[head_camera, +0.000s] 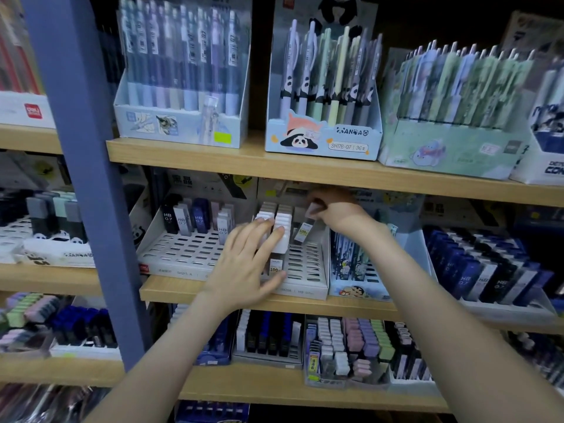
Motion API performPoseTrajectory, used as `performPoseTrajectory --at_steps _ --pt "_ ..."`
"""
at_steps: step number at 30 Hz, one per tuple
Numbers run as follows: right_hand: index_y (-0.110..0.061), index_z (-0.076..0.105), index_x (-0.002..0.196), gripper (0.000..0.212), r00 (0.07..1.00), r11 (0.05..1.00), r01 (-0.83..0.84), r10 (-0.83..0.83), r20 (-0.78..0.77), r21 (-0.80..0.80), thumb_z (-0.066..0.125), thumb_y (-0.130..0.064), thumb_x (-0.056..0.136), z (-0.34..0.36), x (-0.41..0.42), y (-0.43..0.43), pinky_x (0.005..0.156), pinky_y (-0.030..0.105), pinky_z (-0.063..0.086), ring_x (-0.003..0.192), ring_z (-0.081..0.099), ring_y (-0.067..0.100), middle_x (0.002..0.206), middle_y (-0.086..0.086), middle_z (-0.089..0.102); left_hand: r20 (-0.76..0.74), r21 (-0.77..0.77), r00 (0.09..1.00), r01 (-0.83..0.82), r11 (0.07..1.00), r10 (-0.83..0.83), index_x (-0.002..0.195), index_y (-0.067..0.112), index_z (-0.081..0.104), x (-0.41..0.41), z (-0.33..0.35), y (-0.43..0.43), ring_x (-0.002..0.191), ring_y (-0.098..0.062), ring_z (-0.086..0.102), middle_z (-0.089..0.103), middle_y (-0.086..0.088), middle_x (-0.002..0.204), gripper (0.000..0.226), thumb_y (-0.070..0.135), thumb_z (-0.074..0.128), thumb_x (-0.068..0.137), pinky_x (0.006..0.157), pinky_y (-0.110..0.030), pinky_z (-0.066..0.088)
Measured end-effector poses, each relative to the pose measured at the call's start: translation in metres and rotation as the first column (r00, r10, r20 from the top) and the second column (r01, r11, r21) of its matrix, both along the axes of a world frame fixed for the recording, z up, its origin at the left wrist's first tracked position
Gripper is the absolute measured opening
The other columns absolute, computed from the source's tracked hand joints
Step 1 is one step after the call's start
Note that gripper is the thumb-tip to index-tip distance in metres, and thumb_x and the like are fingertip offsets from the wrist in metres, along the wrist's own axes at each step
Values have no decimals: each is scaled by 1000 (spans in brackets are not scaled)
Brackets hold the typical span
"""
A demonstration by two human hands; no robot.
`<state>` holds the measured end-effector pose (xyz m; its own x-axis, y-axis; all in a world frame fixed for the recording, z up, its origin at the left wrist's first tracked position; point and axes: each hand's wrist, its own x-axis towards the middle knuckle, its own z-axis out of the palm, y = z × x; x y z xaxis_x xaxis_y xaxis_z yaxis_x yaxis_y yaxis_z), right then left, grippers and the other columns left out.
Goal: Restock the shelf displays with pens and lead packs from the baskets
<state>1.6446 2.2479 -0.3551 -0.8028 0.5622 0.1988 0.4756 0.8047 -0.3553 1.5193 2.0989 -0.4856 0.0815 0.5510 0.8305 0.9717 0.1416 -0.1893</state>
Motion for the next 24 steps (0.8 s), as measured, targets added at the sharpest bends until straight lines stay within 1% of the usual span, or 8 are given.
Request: performPoseTrajectory --at_steps 2,5,10,13,15,17,20,24 --pt "-6 59 118 32 1000 999 15 -15 11 35 47 4 91 2 -3 -3 84 25 45 105 60 22 114 7 66 -6 10 1000 -6 1000 7 141 9 34 1 0 2 131 -31 37 37 -14 142 69 52 48 88 107 -48 30" --pt "-7 54 122 34 999 996 37 -40 25 87 51 -3 88 1 -7 -3 89 32 48 107 57 27 120 13 60 -32 16 999 -30 999 31 143 9 32 2 -1 4 133 -32 36 34 -15 146 72 53 48 88 109 -48 27" --pt "-6 51 126 32 997 984 28 -41 68 173 42 -3 94 1 -8 -4 85 28 41 112 53 31 127 15 55 -92 47 992 -77 996 81 147 13 29 2 -2 3 140 -31 28 27 -15 152 74 54 48 88 113 -50 22" --pt "-18 49 133 39 985 968 2 -45 166 249 36 -6 99 -4 -3 -5 90 30 45 113 51 31 131 10 51 -103 51 989 -98 994 103 148 14 28 2 -2 3 142 -30 26 25 -15 153 75 55 48 87 113 -50 21" --pt "-27 40 141 43 965 967 -19 -49 259 255 35 -12 101 -7 2 -7 94 37 47 117 50 29 138 8 48 -98 48 990 -95 994 99 147 13 30 1 -2 4 142 -29 26 26 -15 153 75 54 49 87 114 -50 21" --pt "-32 28 148 49 946 974 -43 -33 321 224 37 -20 101 -9 5 -9 96 36 46 126 45 27 148 6 39 -86 43 993 -82 996 85 146 12 32 1 -1 5 141 -30 29 28 -15 153 75 53 51 86 114 -50 22" --pt "-32 16 152 57 924 977 -43 -41 379 210 41 -27 101 -9 9 -14 98 34 43 134 39 25 155 5 29 -70 41 995 -69 997 72 144 12 35 1 0 6 137 -31 36 33 -16 150 74 51 54 84 112 -49 25" --pt "-30 4 153 69 909 966 -64 -48 415 252 46 -24 99 -11 8 -20 102 35 39 136 36 26 157 3 24 -58 46 995 -77 996 80 140 12 38 3 1 5 130 -31 42 43 -16 142 71 51 55 82 108 -46 27"
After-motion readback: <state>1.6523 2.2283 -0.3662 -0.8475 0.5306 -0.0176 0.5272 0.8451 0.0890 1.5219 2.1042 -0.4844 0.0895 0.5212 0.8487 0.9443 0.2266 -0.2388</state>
